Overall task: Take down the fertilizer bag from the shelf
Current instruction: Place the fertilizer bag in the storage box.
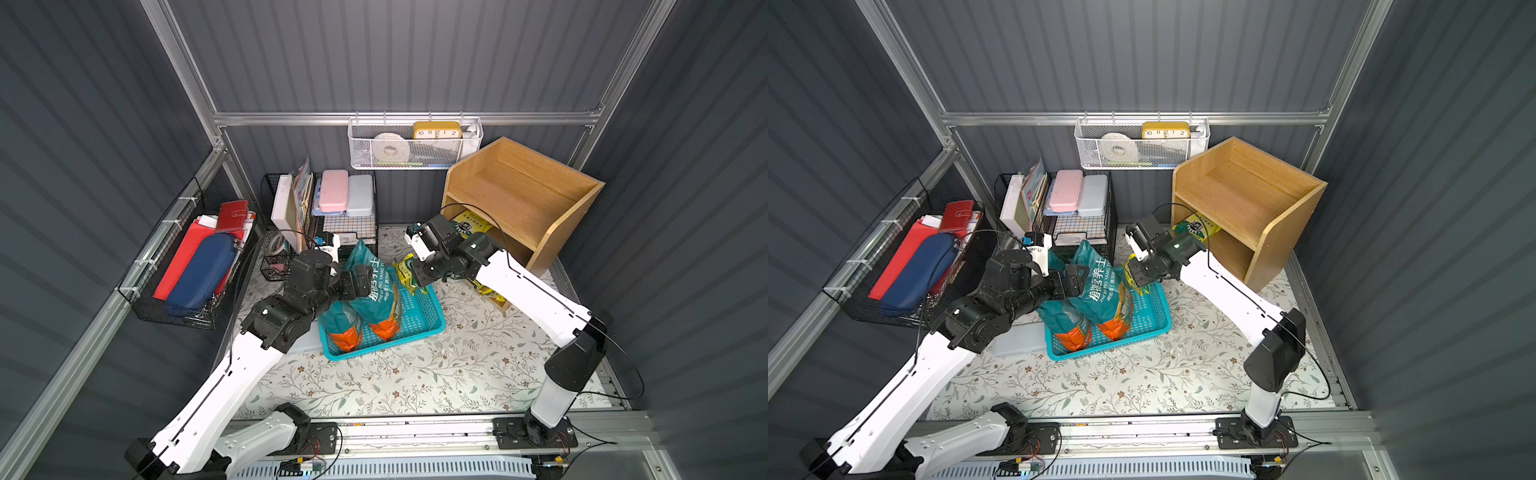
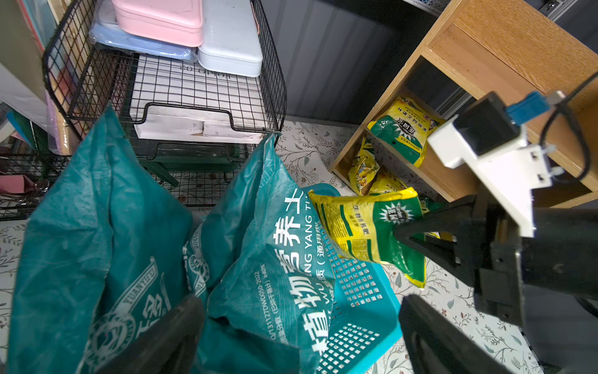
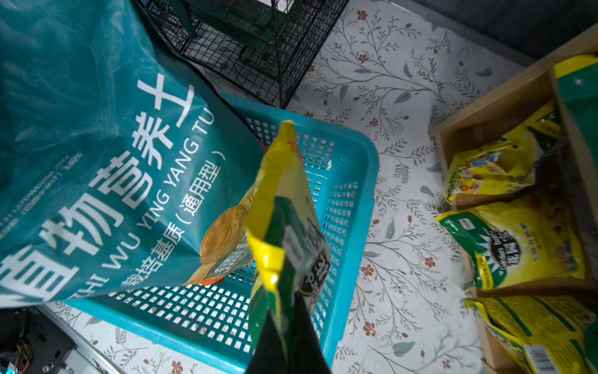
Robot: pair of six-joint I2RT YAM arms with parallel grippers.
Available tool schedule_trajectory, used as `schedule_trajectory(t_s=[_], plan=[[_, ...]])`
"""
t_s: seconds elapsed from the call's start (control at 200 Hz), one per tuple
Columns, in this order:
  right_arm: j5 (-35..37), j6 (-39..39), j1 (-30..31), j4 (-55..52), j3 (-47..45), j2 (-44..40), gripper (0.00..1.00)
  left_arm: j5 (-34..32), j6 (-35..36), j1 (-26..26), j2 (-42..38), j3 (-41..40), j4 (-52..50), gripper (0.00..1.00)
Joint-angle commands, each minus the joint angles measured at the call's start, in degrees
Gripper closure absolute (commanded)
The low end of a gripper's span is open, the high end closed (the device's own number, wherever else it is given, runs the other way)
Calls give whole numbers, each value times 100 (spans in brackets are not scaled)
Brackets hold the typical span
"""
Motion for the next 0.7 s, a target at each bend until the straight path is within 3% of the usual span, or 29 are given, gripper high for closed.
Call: schedule_trajectory(t_s=[0.0,0.25,0.605,0.65,0.695], plan=[[-157,408,-12,408,-153,114,100,-62,-99,-19,-40,-85,-92,1],[-142,572,-149,546,-476,506,100,-19,-74,-19,-31,-90,-181,0],[-509,261,-970,321,-394,1157,100,87,-45,-14,140,-2,-241,0],[-392,206,-1007,209,-299,1147,93,83,-47,-19,201,48,-284,0],[-195,150,-1005,132,-210,1094,79,62,-47,-19,245,65,-289,1]])
